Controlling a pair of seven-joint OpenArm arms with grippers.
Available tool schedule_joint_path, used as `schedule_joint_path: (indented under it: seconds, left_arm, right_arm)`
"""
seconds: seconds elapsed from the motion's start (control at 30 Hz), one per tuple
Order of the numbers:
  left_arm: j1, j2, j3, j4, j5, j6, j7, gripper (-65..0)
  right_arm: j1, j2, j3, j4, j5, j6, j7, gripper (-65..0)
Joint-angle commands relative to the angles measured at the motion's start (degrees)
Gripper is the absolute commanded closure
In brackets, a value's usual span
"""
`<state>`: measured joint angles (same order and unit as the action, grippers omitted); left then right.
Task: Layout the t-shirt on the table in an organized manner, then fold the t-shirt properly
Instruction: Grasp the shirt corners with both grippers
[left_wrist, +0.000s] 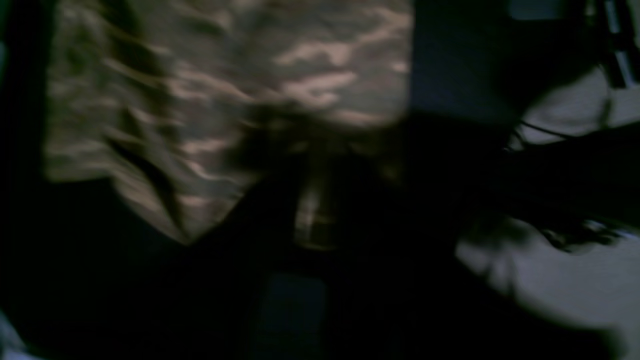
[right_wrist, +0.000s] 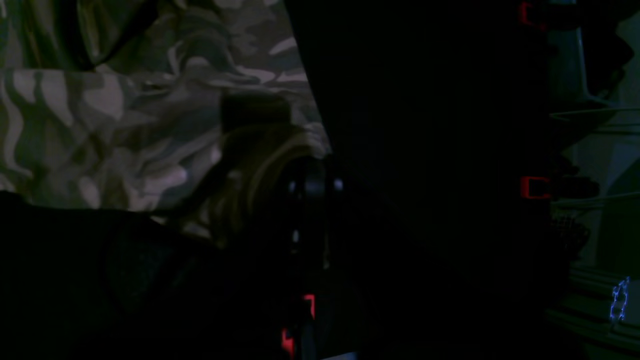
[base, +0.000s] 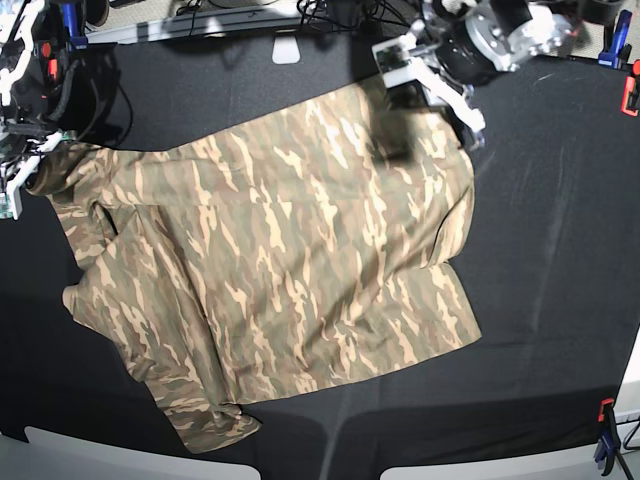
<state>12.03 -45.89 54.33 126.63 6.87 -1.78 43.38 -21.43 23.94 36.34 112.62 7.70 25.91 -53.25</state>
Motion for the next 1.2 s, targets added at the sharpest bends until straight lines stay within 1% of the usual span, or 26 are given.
schedule_joint_path:
  seconds: [0.0, 0.03, 0.07, 0.17, 0.23, 0.37, 0.47, 0.53, 0.6, 0.63, 0.67, 0.73, 0.77, 0.87, 0.97, 1.07, 1.17]
  left_arm:
    - [1.11, 0.09, -0.22, 0.48, 0.15, 0.20, -1.20, -22.2]
    - [2.05, 0.66, -0.22, -0.20, 0.57, 0.17, -1.38, -23.3]
    - [2.91, 1.25, -0.22, -1.07, 0.68, 0.11, -1.60, -23.2]
    - [4.02, 3.45, -0.22, -5.57, 4.09, 0.24, -2.10, -23.2]
    - [4.00, 5.20, -0.22, -8.92, 4.37, 0.24, -2.49, -23.2]
    - [4.00, 8.55, -0.22, -13.05, 10.75, 0.26, -2.86, -23.2]
    - [4.00, 9.68, -0.22, -15.52, 12.61, 0.26, -2.58, -23.2]
    - [4.00, 9.62, -0.22, -17.07, 12.63, 0.26, -1.92, -23.1]
    - [4.02, 9.64, -0.22, -17.66, 12.63, 0.26, 0.76, -21.1]
    - [4.00, 9.66, -0.22, -17.64, 12.66, 0.26, 2.32, -18.2]
    - [4.00, 9.66, -0.22, -17.64, 12.66, 0.26, 3.30, -13.9]
    - [4.02, 9.64, -0.22, -17.64, 12.66, 0.26, 3.72, -2.3]
    - [4.02, 9.66, -0.22, -17.64, 12.63, 0.26, 3.56, 0.0]
    - [4.02, 9.66, -0.22, -17.64, 12.90, 0.26, 3.08, 0.0]
    - [4.31, 9.49, -0.22, -17.64, 17.25, 0.31, 3.69, 0.0]
    - [4.33, 9.42, -0.22, -17.64, 20.20, 0.72, 6.16, 0.0]
    - [4.35, 7.85, -0.22, -17.64, 20.31, 2.01, 6.10, 0.0]
  right_arm:
    - [0.31, 1.14, 0.44, 1.01, 0.02, -0.17, 0.90, 0.0]
    - [0.31, 1.14, 0.44, 1.01, 0.04, -0.17, 0.90, 0.0]
    - [0.31, 1.14, 0.44, 1.01, 0.02, -0.17, 0.90, 0.0]
    - [0.31, 1.11, 0.44, 1.01, 0.02, -0.17, 0.92, 0.0]
    - [0.31, 1.14, 0.44, 1.01, 0.04, -0.17, 0.98, 0.0]
    - [0.33, 1.14, 0.44, 1.01, 0.02, -0.17, 0.94, 0.0]
    - [0.31, 1.16, 0.44, 1.01, 0.02, -0.17, 0.94, 0.0]
    - [0.31, 1.14, 0.44, 1.01, 0.04, -0.17, 0.94, 0.0]
    - [0.31, 1.14, 0.44, 1.01, 0.04, -0.17, 0.96, 0.0]
    - [0.31, 1.14, 0.44, 1.01, 0.04, -0.17, 0.96, 0.0]
    - [0.31, 1.14, 0.44, 1.01, 0.04, -0.17, 0.96, 0.0]
    - [0.31, 1.14, 0.44, 1.01, 0.04, -0.17, 0.96, 0.0]
    - [0.31, 1.11, 0.44, 1.01, 0.07, -0.17, 0.96, 0.0]
    - [0.26, 1.09, 0.44, 1.01, 0.07, -0.17, 0.90, 0.0]
    - [0.24, 1.07, 0.44, 1.01, 0.52, 0.15, 0.63, 0.0]
    - [-0.76, 1.07, 0.44, 1.01, 4.07, 2.60, -0.09, 0.0]
    - [-2.60, 0.28, 0.44, 1.01, 5.20, 3.28, -0.20, 0.0]
